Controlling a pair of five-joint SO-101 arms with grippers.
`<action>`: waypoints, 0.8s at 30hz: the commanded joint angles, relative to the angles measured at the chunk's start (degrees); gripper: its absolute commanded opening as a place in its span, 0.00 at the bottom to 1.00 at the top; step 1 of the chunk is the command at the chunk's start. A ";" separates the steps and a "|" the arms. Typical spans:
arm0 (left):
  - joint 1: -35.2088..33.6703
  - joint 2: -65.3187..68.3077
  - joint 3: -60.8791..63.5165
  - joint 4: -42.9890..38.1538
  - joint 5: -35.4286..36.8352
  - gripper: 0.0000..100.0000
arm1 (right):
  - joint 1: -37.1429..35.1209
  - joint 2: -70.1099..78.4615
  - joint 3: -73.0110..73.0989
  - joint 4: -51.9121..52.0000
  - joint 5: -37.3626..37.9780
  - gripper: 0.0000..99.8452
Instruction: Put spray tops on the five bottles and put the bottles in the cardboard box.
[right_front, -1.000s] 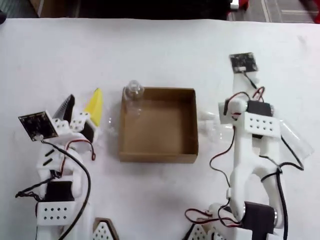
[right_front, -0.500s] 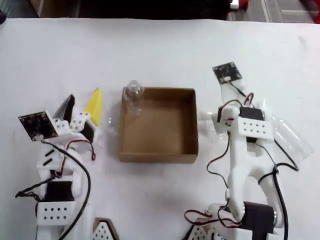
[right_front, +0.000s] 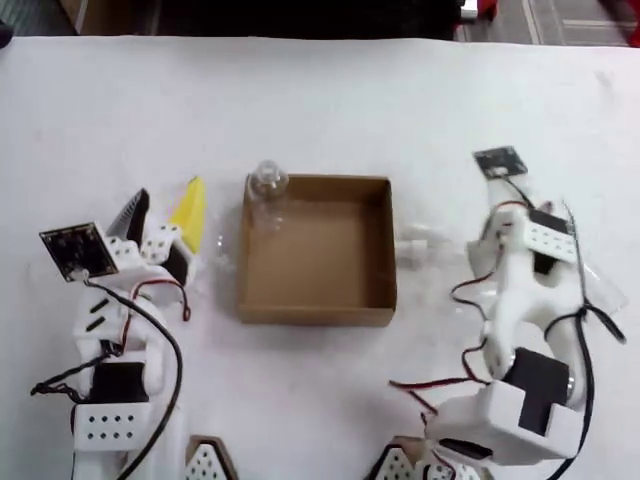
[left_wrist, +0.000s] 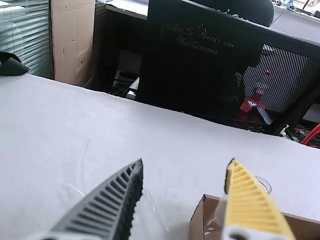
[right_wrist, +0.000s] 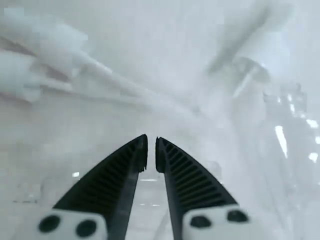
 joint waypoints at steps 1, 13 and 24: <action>1.01 -0.04 -1.23 -1.85 -1.23 0.25 | 3.56 -2.33 -4.92 3.74 2.64 0.02; 1.27 -0.04 -1.14 -1.67 -1.49 0.25 | -19.65 -5.85 -10.64 6.11 6.51 0.03; 1.54 -0.04 -1.05 -1.76 -1.49 0.25 | -18.33 18.86 -33.41 17.98 10.81 0.14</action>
